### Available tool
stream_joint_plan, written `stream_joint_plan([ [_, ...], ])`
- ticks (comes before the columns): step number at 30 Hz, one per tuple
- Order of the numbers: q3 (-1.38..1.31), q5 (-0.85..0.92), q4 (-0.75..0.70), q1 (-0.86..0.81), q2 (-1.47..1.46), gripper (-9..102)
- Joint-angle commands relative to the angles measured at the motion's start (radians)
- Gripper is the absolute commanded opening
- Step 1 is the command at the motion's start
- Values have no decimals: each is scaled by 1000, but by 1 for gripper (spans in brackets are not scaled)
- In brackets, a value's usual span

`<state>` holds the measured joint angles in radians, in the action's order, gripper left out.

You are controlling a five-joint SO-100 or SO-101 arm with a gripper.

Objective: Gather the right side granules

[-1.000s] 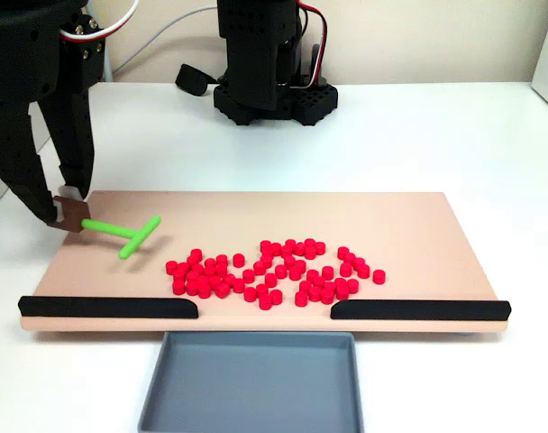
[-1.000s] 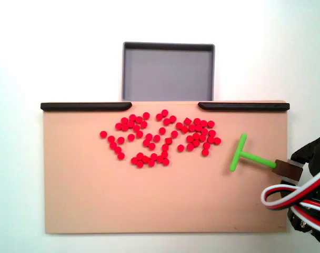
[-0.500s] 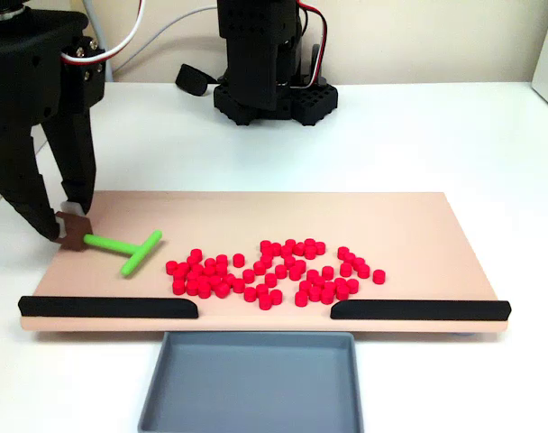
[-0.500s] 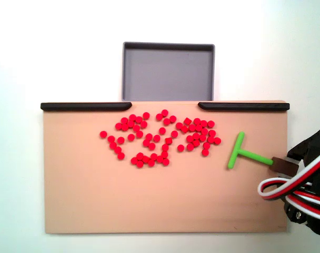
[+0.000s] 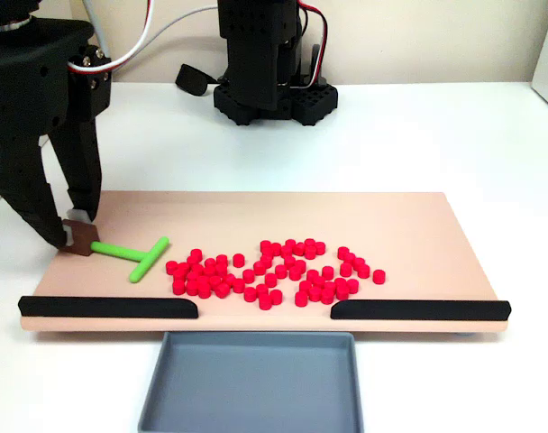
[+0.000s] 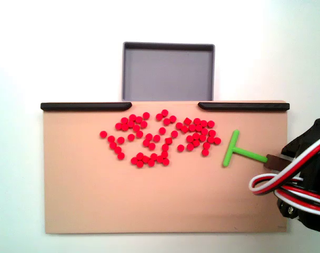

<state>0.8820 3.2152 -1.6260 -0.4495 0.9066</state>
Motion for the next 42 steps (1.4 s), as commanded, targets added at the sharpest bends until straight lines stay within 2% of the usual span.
stream_joint_plan([
  [1, -32, 469, 3, 12, 3, 0],
  [42, -63, 345, 8, 89, -29, 0],
])
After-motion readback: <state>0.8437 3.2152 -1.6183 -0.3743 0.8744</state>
